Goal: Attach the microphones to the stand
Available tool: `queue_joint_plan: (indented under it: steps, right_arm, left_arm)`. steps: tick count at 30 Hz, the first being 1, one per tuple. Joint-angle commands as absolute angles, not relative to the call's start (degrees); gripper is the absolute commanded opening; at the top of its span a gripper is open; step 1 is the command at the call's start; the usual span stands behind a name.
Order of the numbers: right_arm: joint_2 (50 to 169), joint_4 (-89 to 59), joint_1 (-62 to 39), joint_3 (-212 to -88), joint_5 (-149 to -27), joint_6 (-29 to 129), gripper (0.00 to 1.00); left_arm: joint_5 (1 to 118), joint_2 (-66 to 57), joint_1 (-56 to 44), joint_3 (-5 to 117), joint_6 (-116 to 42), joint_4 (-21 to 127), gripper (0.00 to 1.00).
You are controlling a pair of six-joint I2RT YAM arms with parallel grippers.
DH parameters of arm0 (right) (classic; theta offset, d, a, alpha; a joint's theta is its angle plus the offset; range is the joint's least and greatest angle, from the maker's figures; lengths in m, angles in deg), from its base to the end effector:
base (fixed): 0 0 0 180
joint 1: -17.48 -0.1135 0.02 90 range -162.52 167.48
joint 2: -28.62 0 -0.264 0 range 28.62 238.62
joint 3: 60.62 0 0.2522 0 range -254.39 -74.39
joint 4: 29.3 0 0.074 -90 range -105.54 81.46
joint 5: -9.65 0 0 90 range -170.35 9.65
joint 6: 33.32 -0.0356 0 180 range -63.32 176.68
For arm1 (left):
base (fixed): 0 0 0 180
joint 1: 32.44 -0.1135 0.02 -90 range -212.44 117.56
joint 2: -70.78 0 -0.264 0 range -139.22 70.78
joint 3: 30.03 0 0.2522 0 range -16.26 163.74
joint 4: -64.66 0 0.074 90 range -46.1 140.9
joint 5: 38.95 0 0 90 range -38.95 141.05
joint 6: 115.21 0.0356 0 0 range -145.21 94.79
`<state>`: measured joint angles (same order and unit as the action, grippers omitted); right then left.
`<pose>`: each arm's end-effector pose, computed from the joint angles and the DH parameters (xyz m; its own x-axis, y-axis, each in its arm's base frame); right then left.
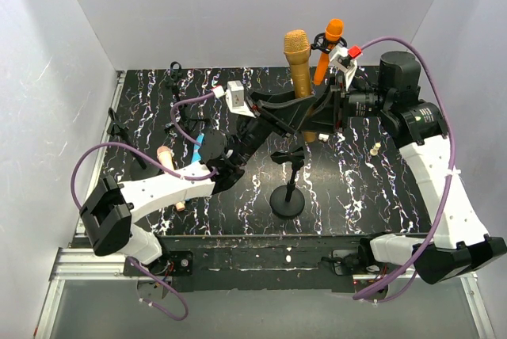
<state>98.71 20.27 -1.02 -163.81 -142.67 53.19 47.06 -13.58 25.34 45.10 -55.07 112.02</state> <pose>0.2064 0.1023 0.4738 -0.3264 -0.0794 -0.9419 -0.9346 0.1762 0.3090 0.1776 -0.2771 0.4034 -0.1202 -0.7409 -0.6608 0.8705 0.2414 -0.4289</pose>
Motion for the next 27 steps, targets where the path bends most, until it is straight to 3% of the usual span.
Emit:
queue_joint_plan:
  steps: [1,3,4,5,6,7,8,9,17,27]
  right_arm:
    - [97.0,17.7,-1.2,-162.0,-144.0,52.5,0.06]
    - [96.3,17.9,-0.9,-161.6,-143.8,52.8,0.01]
    - [96.0,17.9,-0.5,-161.3,-143.7,52.9,0.01]
    - [95.7,18.2,-0.3,-161.0,-143.5,53.4,0.01]
    - [95.2,18.7,0.2,-161.0,-143.3,54.0,0.01]
    - [95.1,19.2,0.3,-160.8,-143.0,54.9,0.01]
    - [94.8,20.4,0.5,-160.9,-142.6,56.1,0.01]
    - [94.5,22.1,0.5,-161.0,-141.4,56.5,0.01]
    - [95.9,31.2,0.5,-165.3,-139.7,67.4,0.01]
    - [97.2,35.5,0.4,-168.3,-140.2,71.3,0.01]
  left_arm:
    - [44.8,-12.3,25.5,46.6,-56.0,112.4,0.1]
    - [44.2,-11.1,25.5,46.1,-56.6,111.3,0.23]
    - [43.7,-10.3,25.6,45.4,-57.0,110.5,0.34]
    - [43.3,-9.2,25.5,44.7,-57.3,109.5,0.52]
    - [43.0,-7.8,25.5,44.0,-57.4,108.0,0.61]
    - [42.4,-6.3,25.5,43.4,-57.4,105.2,0.82]
    - [41.7,-4.4,25.5,43.7,-57.3,101.3,0.94]
    - [42.1,-2.2,25.0,44.4,-56.0,96.1,0.98]
    - [56.8,-0.4,17.6,56.1,-57.0,66.5,0.98]
    - [71.3,-6.3,13.0,61.8,-62.9,65.1,0.98]
